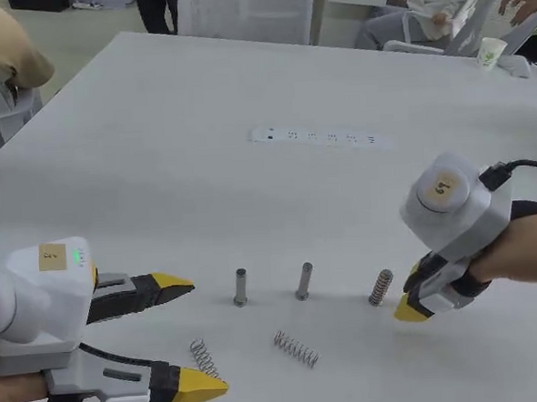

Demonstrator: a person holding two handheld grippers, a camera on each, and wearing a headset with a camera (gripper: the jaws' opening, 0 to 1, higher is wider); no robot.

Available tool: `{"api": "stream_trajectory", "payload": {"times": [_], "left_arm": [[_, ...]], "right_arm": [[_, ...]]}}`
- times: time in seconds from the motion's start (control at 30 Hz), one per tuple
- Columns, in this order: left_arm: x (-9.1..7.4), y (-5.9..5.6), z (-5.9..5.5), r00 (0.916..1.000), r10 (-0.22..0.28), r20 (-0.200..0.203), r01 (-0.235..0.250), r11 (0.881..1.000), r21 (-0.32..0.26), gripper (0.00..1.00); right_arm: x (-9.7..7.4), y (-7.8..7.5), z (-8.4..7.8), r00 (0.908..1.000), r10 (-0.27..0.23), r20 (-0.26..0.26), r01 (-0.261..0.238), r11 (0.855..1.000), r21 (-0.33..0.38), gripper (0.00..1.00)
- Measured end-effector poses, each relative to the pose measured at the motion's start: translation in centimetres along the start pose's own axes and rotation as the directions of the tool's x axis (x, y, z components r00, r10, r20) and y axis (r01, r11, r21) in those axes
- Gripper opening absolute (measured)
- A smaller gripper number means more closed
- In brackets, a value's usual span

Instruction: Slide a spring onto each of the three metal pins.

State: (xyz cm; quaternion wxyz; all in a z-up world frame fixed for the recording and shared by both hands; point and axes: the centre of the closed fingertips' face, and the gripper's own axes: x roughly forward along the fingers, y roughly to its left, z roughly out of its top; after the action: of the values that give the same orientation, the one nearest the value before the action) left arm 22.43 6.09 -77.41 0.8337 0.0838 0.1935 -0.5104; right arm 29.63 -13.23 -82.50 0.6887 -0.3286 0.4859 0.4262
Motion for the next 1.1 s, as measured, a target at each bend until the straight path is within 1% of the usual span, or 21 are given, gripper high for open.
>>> {"api": "stream_trajectory", "payload": {"times": [0.1, 0.2, 0.27, 0.33, 0.37, 0.43, 0.6, 0.67, 0.83, 0.97, 1.1], "left_arm": [[0.0, 0.1, 0.0, 1.0, 0.002, 0.0, -0.002, 1.0, 0.0, 0.65], [-0.1, 0.0, -0.1, 1.0, 0.002, -0.001, -0.002, 1.0, -0.002, 0.65], [0.0, 0.0, -0.1, 1.0, 0.002, -0.002, -0.002, 1.0, -0.003, 0.65], [0.0, 0.0, -0.1, 1.0, 0.001, 0.0, -0.001, 1.0, -0.003, 0.65], [0.0, -0.1, -0.1, 1.0, 0.0, -0.002, 0.0, 1.0, -0.002, 0.65], [0.1, -0.1, -0.1, 1.0, -0.002, -0.002, 0.002, 1.0, -0.001, 0.65], [0.3, -0.2, 0.1, 1.0, -0.006, 0.001, 0.006, 1.0, 0.002, 0.65], [0.3, -0.2, 0.1, 1.0, -0.007, 0.001, 0.007, 1.0, 0.003, 0.65], [0.3, -0.2, 0.0, 1.0, -0.009, 0.0, 0.009, 1.0, 0.005, 0.65], [0.3, -0.3, 0.0, 0.9999, -0.011, 0.003, 0.011, 1.0, 0.003, 0.64], [0.3, -0.3, 0.0, 0.9999, -0.014, 0.002, 0.014, 1.0, 0.003, 0.64]], "right_arm": [[0.0, 0.9, 0.0, 0.9999, 0.012, 0.001, -0.012, 1.0, 0.003, 0.21], [0.0, 2.4, 0.2, 0.9991, 0.042, 0.006, -0.042, 0.999, 0.001, 0.21], [0.0, 3.1, 0.3, 0.9986, 0.052, 0.008, -0.052, 0.999, 0.002, 0.21], [0.2, 4.1, 0.6, 0.9975, 0.068, 0.019, -0.068, 0.998, -0.005, 0.21], [0.3, 4.7, 0.9, 0.9961, 0.083, 0.027, -0.083, 0.997, -0.005, 0.2], [0.5, 5.5, 1.4, 0.9945, 0.096, 0.042, -0.095, 0.995, -0.011, 0.2], [0.8, 7.2, 2.8, 0.9901, 0.124, 0.066, -0.122, 0.992, -0.034, 0.2], [1.0, 7.7, 3.4, 0.9881, 0.135, 0.074, -0.132, 0.99, -0.041, 0.2], [1.4, 8.5, 4.8, 0.9858, 0.144, 0.085, -0.139, 0.988, -0.063, 0.2], [2.1, 9.4, 5.8, 0.9836, 0.157, 0.089, -0.149, 0.985, -0.081, 0.2], [3.0, 9.9, 6.3, 0.9823, 0.167, 0.085, -0.159, 0.983, -0.091, 0.19]]}}
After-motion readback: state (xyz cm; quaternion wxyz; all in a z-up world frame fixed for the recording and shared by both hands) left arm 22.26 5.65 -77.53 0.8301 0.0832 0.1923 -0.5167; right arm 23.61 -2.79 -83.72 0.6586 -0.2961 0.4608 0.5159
